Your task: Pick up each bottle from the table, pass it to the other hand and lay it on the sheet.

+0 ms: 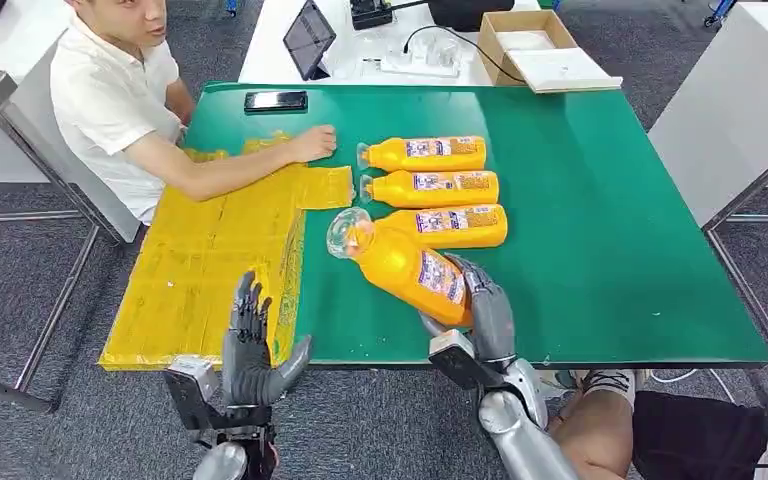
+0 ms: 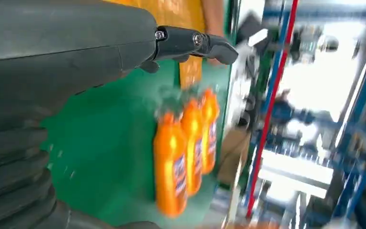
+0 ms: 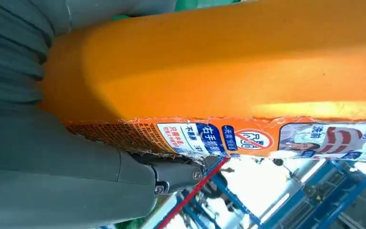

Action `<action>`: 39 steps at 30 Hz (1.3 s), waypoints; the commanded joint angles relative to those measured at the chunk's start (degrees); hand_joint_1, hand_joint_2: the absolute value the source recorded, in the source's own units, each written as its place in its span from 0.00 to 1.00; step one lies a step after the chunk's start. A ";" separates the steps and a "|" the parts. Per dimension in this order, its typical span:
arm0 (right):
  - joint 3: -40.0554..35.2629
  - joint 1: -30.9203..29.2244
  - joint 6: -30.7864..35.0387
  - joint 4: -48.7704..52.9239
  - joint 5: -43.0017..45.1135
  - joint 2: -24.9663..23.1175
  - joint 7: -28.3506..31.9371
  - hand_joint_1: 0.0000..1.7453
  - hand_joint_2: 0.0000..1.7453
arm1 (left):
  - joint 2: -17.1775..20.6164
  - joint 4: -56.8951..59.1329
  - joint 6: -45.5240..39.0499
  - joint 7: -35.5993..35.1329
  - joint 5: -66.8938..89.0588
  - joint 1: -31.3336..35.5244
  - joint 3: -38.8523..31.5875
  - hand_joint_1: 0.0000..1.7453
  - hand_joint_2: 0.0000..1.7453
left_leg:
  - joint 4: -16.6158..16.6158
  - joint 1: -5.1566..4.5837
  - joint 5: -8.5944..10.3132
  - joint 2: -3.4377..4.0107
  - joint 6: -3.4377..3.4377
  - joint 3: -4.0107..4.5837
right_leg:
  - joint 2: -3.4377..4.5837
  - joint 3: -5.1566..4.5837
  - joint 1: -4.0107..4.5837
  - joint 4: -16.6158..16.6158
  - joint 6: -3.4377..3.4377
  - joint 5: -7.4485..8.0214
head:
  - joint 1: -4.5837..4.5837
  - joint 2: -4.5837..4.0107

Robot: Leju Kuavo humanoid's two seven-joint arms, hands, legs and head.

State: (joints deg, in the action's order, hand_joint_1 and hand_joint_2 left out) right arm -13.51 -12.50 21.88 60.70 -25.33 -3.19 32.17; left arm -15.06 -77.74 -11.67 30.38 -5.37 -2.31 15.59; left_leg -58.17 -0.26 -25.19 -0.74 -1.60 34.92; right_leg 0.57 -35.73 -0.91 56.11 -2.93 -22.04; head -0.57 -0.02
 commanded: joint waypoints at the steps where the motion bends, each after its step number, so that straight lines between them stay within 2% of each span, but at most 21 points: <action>1: -5.74 -7.73 -2.90 -9.31 -0.27 -3.68 -0.29 1.00 1.00 | 3.03 5.84 3.00 -1.41 1.91 2.92 5.76 0.00 1.00 | 0.09 0.03 -0.09 0.35 0.12 -0.31 | 0.24 0.19 0.05 -0.05 0.14 -0.02 | 0.00 0.00; 4: -6.22 -8.42 -3.24 -10.81 -0.14 -3.71 -0.18 1.00 1.00 | 3.27 6.04 3.44 -1.85 2.33 3.20 5.83 0.00 1.00 | 0.09 0.03 -0.05 0.20 0.11 -0.28 | 0.06 0.19 0.06 -0.06 0.11 -0.04 | 0.00 0.00; 11: -12.21 -10.58 -4.11 -17.03 -2.44 -7.82 1.64 1.00 1.00 | 1.97 8.79 4.73 -3.18 1.97 5.89 4.65 0.00 1.00 | 0.08 0.03 -0.02 0.22 0.10 -0.18 | 0.09 0.10 0.04 -0.04 0.10 -0.02 | -0.02 0.00; 16: -15.48 -9.42 -4.46 -19.98 -1.69 -9.03 2.17 1.00 1.00 | 1.17 8.02 5.38 -0.21 0.29 7.49 4.10 0.00 1.00 | 0.07 0.07 -0.06 0.16 0.13 -0.26 | 0.02 0.19 0.09 -0.05 0.13 -0.07 | -0.02 0.00; 33: -16.17 -10.08 -4.51 -22.03 -0.61 -8.93 2.99 1.00 1.00 | 1.25 7.58 5.78 0.87 -0.35 7.75 4.26 0.00 1.00 | 0.05 0.02 0.00 0.09 0.08 -0.08 | -0.02 0.02 0.03 -0.02 0.07 -0.03 | -0.02 0.00; 36: -17.39 -9.56 -5.38 -22.30 -0.56 -9.73 3.67 1.00 1.00 | 0.97 7.82 5.64 1.28 -1.03 8.29 3.67 0.00 1.00 | 0.06 0.06 -0.09 0.14 0.14 -0.30 | -0.02 0.23 0.09 -0.03 0.15 -0.11 | -0.02 0.00; 39: -18.63 -9.49 -6.19 -23.63 -0.17 -10.64 3.49 1.00 1.00 | 0.94 7.14 6.25 2.17 -2.01 8.54 3.31 0.00 1.00 | 0.05 0.04 -0.03 0.11 0.10 -0.14 | -0.01 0.06 0.06 -0.02 0.09 -0.06 | -0.02 0.00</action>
State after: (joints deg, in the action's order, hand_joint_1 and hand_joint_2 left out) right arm -27.76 -20.00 17.33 43.32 -25.83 -12.55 35.56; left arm -14.58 -73.53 -6.32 31.34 -5.88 3.18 19.06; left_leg -58.17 -0.24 -25.17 -0.66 -1.57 34.96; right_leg 0.59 -35.84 -0.89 56.13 -2.92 -22.04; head -0.59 -0.02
